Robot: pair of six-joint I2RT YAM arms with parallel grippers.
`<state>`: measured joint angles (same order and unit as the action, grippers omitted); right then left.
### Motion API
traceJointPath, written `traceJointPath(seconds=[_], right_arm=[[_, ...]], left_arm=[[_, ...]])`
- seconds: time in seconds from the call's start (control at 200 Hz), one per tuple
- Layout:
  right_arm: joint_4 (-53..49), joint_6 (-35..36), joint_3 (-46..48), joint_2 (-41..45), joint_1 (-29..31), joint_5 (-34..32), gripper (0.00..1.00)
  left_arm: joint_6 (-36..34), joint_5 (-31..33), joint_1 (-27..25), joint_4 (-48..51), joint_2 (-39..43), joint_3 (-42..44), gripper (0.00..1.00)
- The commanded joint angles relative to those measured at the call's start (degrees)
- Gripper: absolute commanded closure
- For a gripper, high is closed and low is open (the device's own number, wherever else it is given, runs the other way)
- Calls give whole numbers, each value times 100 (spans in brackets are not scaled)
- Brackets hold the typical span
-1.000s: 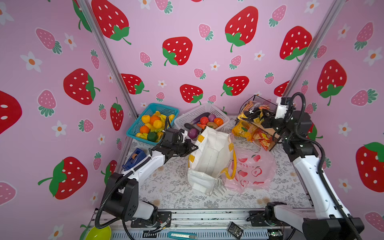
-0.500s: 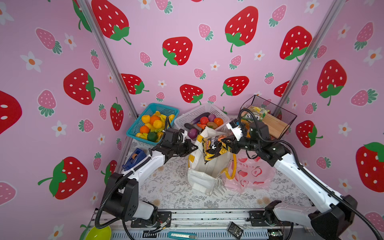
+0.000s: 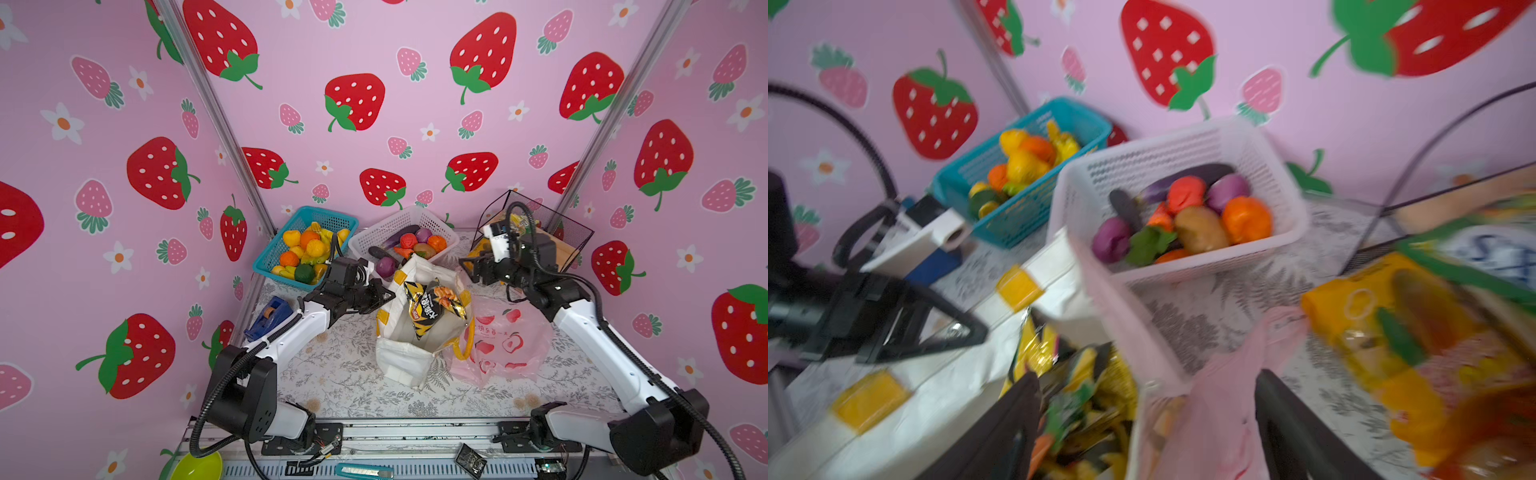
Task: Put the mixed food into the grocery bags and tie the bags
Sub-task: 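Carry the dark chip bag into the held-open tote and release it, then grasp the green FOX'S candy bag on the shelf with the right gripper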
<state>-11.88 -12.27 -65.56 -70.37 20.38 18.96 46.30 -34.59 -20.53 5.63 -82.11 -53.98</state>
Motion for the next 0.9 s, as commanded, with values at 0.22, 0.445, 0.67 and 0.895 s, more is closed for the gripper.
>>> traceJointPath(seconds=[0.22,0.445,0.67,0.895], right_arm=[[27,-390,-40,-82,-157,-1424,15],[365,-741,-761,-1248,-1204,-2234,9],[448,-1197,-1802,-2698,-1911,-1997,6],[450,-1526,-2492,-3690,-2152,-1195,13]], left_arm=[[-25,-79,-34,54,1,-59,100],[4,-65,-49,-9,55,-16,100],[-7,-14,-115,17,133,-16,100],[-16,-17,-131,9,94,-34,100]])
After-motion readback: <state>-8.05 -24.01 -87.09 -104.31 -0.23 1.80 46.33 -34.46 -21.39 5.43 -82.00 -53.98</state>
